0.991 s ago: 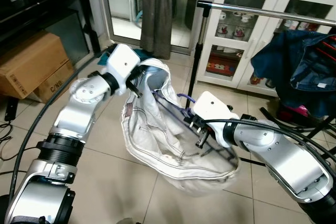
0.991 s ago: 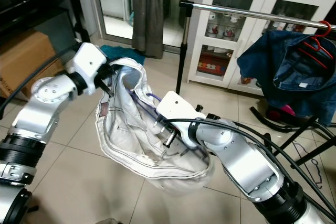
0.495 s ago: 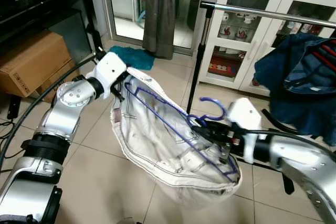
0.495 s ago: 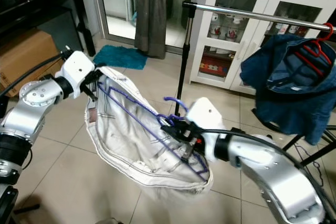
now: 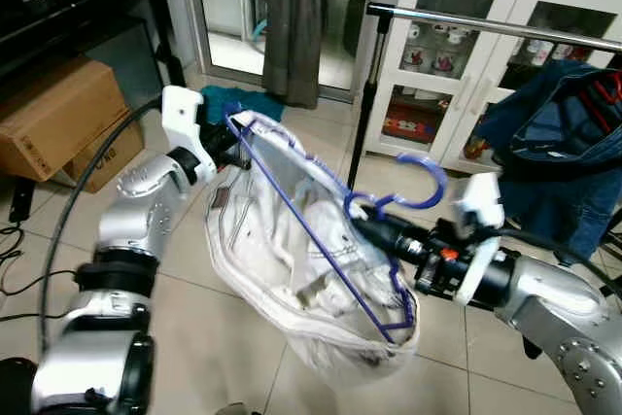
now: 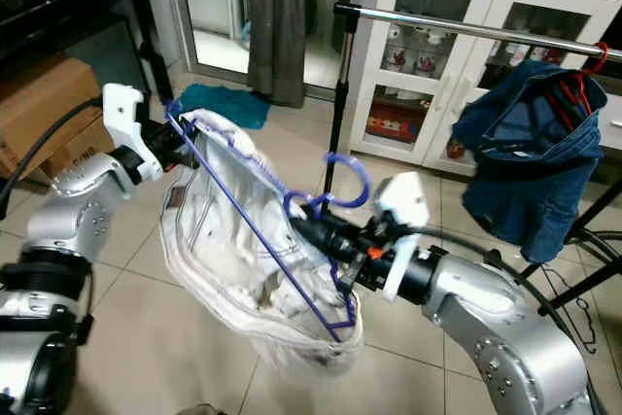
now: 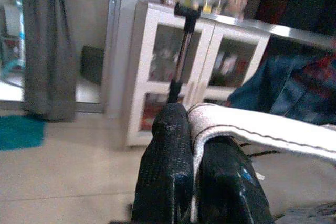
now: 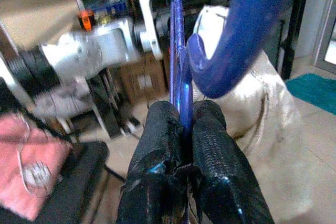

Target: Hang hanger

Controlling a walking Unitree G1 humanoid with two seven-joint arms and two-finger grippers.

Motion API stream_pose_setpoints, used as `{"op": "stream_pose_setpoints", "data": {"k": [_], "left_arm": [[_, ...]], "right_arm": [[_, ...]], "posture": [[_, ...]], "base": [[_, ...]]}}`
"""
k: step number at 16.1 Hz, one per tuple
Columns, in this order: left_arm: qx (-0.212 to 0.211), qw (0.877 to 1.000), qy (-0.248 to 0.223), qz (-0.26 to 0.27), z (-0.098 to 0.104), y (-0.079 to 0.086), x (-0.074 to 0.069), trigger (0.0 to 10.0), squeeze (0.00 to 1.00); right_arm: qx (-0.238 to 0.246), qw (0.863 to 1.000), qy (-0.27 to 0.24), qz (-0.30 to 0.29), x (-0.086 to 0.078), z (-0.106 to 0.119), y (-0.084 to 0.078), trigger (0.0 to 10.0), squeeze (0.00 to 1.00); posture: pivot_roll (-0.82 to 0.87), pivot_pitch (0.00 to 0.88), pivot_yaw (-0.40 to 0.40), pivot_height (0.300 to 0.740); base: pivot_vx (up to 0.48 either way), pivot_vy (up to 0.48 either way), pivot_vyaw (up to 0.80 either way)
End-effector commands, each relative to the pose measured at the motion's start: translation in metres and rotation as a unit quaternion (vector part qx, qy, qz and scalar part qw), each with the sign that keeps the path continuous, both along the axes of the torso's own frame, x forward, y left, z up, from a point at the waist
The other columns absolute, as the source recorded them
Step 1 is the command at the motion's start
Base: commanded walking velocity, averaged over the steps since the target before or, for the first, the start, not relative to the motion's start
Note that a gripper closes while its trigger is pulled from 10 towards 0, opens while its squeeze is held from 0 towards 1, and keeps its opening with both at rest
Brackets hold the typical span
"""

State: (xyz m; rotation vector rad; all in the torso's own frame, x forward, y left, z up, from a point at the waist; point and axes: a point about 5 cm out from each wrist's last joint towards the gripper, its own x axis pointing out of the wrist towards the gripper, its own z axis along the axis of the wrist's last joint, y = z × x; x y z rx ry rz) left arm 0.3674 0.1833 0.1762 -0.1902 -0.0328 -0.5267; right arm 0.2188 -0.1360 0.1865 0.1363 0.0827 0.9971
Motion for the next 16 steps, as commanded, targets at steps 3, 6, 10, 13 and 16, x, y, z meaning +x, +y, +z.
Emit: {"op": "stream_pose_setpoints", "data": {"k": [3,6,10,13,16], "left_arm": [[-0.117,0.991,0.022,0.053,-0.004,0.020,-0.005,0.0,0.00],[-0.029,0.999,0.043,0.002,-0.017,-0.021,-0.014,0.0,0.00],[0.038,0.996,0.051,-0.066,-0.016,-0.064,-0.025,0.0,0.00],[0.068,0.995,0.066,-0.041,-0.024,-0.060,-0.025,0.0,0.00],[0.134,0.981,0.140,0.022,-0.063,-0.027,-0.029,0.0,0.00]], "right_arm": [[0.073,0.997,-0.006,-0.032,0.001,0.011,-0.011,0.0,0.00],[0.102,0.985,-0.017,-0.140,0.026,0.019,-0.005,0.0,0.00],[0.130,0.973,-0.059,-0.178,0.036,0.031,0.004,0.0,0.00],[0.249,0.958,-0.030,-0.140,0.032,0.045,0.004,0.0,0.00],[0.395,0.916,-0.004,-0.072,0.021,0.060,-0.007,0.0,0.00]], "posture": [[-0.08,0.000,-0.008,0.740],[-0.08,0.000,-0.008,0.740],[-0.07,0.000,-0.011,0.740],[-0.07,0.000,-0.007,0.740],[-0.07,0.000,-0.005,0.740]], "base": [[0.000,0.000,0.00],[0.000,0.000,0.00],[0.000,0.000,0.00],[0.000,0.000,0.00],[0.000,0.000,0.00]]}}
